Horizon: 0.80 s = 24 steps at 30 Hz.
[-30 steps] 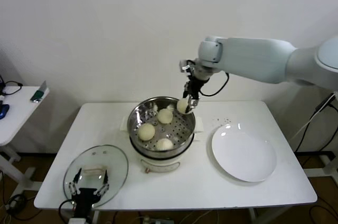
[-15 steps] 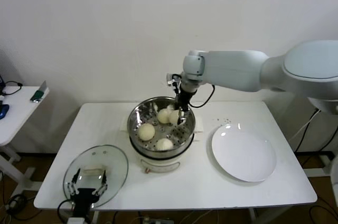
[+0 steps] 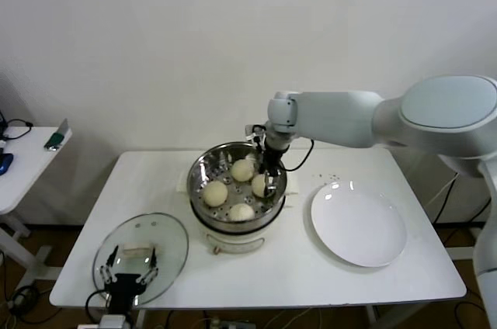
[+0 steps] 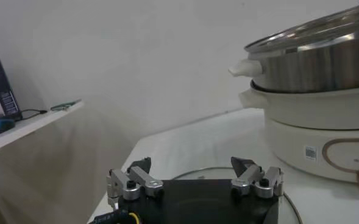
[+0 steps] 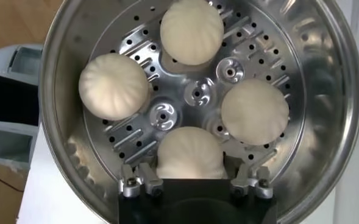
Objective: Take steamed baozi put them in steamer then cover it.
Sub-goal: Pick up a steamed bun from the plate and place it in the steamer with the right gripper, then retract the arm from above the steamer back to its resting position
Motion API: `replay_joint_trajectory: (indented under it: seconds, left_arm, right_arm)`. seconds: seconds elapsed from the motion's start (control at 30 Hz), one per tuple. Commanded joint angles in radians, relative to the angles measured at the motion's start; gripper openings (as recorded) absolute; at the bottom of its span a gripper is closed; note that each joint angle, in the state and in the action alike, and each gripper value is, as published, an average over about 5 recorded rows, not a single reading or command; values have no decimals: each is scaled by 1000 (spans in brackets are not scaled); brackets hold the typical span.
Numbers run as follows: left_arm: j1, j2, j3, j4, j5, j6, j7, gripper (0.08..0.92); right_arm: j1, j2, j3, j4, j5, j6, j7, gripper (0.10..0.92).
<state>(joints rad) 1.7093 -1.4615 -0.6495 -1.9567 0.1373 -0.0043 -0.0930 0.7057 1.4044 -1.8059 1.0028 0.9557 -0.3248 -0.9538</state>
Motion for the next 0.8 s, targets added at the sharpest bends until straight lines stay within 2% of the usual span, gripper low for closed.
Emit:
replay_joint_trajectory:
  seconds: [0.03,0.33,0.53,0.8]
  left_arm:
    - [-10,3,-2,7,0,2,0,823]
    - [-15,9,-5,10,2,3,0,823]
    - [-18,14,-14,10,0,4,-2,823]
    - [-8,31,-18,9,11,1,-7,823]
  right_arm:
    - [3,-9,10,7,-14,-2,-6,806]
    - [77,-123,104,79,-14,15,6,823]
    - [76,-263,249,121,-5,115,185,823]
    - [6,-453,365,209,-89,220,309,823]
